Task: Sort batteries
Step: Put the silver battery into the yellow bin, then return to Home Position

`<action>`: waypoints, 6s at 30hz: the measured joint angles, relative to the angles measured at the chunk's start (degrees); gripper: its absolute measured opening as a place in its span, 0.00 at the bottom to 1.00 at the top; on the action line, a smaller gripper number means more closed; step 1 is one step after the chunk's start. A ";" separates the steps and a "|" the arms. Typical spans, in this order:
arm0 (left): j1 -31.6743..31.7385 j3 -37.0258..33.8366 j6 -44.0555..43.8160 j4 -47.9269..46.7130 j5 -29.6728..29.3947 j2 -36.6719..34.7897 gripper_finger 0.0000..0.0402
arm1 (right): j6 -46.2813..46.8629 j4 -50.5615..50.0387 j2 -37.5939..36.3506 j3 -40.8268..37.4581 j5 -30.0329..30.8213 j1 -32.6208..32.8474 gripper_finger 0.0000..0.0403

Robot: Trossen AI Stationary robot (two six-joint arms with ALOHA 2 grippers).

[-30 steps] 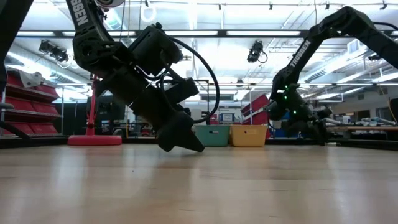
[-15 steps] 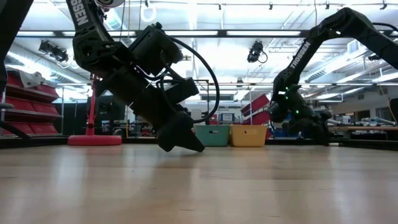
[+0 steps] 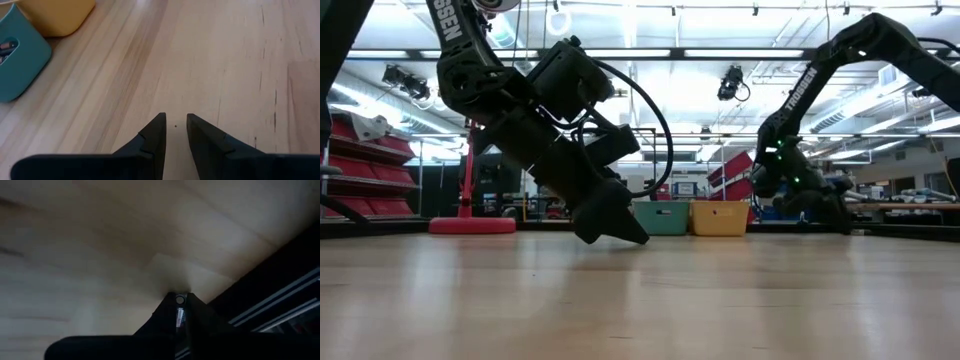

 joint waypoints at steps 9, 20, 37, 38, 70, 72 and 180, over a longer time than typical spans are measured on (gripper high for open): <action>0.00 0.00 -0.02 0.02 0.00 -0.02 0.23 | 1.88 -2.00 0.13 9.31 -2.04 3.53 0.03; 0.00 0.00 -1.59 0.02 0.00 0.00 0.23 | 1.14 -4.28 0.02 23.65 -7.98 11.04 0.03; -0.07 0.11 -7.96 -2.17 3.22 -0.20 0.23 | 4.42 5.05 -0.09 28.45 -15.41 24.09 0.15; -0.13 0.11 -8.61 -2.56 3.68 -0.36 0.23 | 4.41 4.88 -0.09 28.45 -15.36 24.38 0.17; -1.12 -0.05 0.80 -29.70 2.95 -35.00 0.23 | -0.43 40.99 -54.59 -7.53 -10.10 46.86 0.06; -0.55 0.06 2.00 -31.07 3.14 -37.53 0.23 | -0.37 46.48 -59.25 -14.16 -10.12 48.34 0.02; 8.87 -43.08 -13.20 -25.75 15.50 -105.28 0.03 | 4.49 77.94 -116.39 -78.04 -11.92 59.15 0.00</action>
